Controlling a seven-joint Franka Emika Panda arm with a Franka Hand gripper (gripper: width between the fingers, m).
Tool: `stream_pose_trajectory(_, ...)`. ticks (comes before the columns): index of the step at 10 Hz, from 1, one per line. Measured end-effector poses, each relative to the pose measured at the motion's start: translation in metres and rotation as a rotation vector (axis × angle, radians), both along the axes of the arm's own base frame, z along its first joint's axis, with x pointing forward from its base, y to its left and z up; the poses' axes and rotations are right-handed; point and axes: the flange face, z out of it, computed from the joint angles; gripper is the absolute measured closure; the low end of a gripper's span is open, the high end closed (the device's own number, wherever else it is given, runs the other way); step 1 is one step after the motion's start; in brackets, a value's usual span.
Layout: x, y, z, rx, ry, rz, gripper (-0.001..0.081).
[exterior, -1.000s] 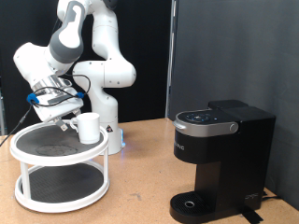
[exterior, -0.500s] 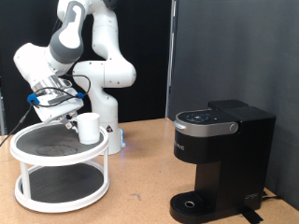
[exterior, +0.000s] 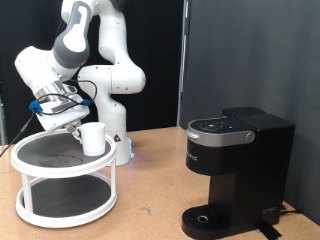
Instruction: Make a cup of coffee with the keurig machine
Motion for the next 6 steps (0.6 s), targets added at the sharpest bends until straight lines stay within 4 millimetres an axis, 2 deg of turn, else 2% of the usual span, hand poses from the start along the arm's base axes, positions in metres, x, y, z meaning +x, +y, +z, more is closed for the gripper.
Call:
stream_pose_trajectory(2, 0.000, 0.000, 0.008, 0.036, 0.002, 0.015, 0.0801)
stream_pose_trajectory(6, -0.006, 0.001, 0.051, 0.066, -0.003, 0.020, 0.0802)
